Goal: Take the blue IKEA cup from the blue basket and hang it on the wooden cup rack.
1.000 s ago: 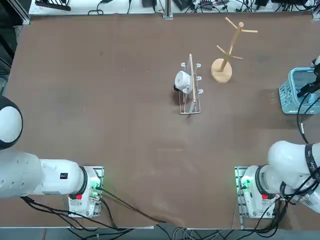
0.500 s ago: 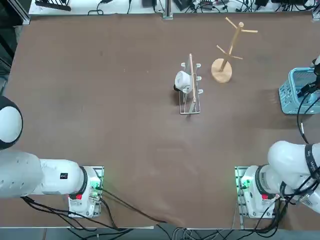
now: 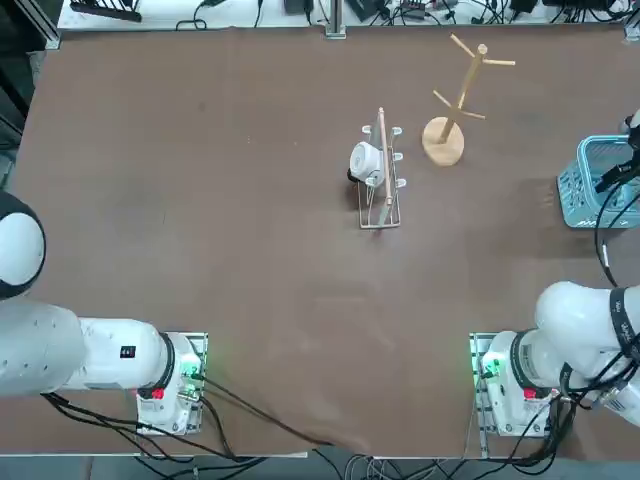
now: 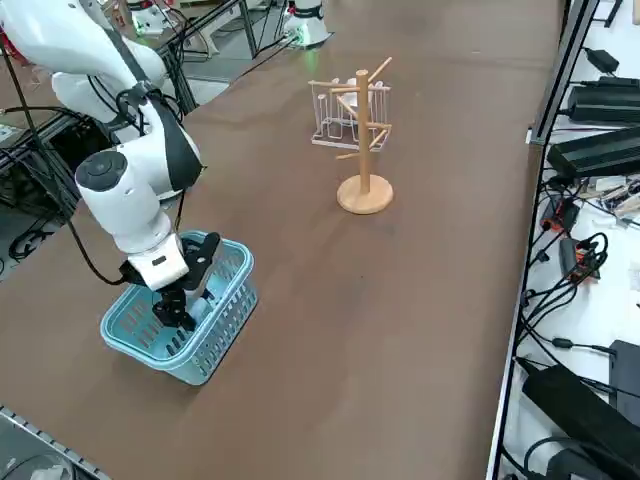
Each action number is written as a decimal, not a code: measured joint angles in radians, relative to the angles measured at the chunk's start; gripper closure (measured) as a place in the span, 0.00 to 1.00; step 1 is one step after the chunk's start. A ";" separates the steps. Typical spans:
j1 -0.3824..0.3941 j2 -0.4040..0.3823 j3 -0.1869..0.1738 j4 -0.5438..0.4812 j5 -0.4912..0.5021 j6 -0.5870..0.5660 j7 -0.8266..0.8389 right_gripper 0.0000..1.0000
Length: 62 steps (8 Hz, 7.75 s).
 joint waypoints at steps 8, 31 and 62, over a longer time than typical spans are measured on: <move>0.004 -0.177 0.078 0.287 0.049 -0.569 -0.026 0.20; 0.173 0.024 0.285 0.630 0.807 -0.960 -0.161 0.20; 0.100 -0.138 0.287 0.455 0.832 -0.911 -0.206 0.20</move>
